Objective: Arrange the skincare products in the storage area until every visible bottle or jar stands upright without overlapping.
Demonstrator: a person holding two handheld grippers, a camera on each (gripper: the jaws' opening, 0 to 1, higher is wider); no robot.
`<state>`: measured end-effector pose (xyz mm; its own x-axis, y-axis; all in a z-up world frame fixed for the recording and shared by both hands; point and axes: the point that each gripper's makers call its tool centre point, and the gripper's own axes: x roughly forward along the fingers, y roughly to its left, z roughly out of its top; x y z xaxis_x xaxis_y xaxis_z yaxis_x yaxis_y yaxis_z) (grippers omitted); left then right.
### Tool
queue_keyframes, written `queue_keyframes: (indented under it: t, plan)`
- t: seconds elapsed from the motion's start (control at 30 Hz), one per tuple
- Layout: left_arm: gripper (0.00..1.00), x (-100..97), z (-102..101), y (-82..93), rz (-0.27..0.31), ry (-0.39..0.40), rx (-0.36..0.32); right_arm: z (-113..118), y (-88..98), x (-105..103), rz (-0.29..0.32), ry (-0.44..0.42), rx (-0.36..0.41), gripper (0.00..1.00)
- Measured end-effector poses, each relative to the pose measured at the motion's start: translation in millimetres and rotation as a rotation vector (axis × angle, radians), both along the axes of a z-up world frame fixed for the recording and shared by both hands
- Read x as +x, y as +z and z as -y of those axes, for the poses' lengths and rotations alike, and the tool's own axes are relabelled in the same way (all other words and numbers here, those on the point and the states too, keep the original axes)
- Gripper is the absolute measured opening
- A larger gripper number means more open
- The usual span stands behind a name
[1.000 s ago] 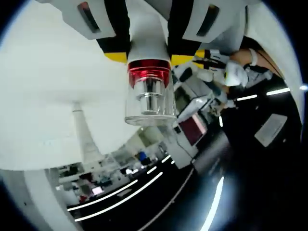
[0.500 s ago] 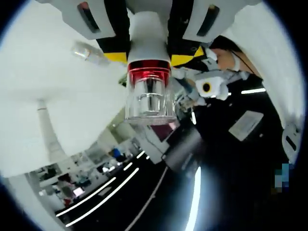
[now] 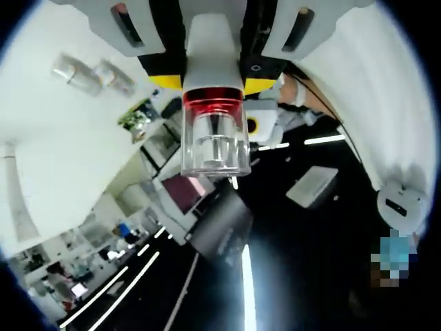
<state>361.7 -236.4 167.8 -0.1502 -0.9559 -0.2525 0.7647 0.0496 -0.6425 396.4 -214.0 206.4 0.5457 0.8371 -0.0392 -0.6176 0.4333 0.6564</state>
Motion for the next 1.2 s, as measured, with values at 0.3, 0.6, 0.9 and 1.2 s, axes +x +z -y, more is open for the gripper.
queue_keyframes:
  t: [0.3, 0.6, 0.9, 1.2]
  plan:
    - [0.32, -12.8, -6, 2.1, -0.069, -0.017, -0.023, -19, 7.6, -8, 0.001, 0.063, 0.068, 0.24]
    - [0.30, -18.0, -10, 5.0, 0.012, -0.033, -0.047, -29, 4.6, -12, -0.028, 0.093, 0.123, 0.25]
    - [0.29, -8.6, -10, -6.5, 0.093, 0.018, 0.031, -30, -5.2, -4, -0.037, 0.016, 0.042, 0.27]
    - [0.29, 11.0, -18, -25.2, 0.213, 0.114, 0.162, -26, -22.7, 9, -0.107, -0.139, -0.041, 0.30]
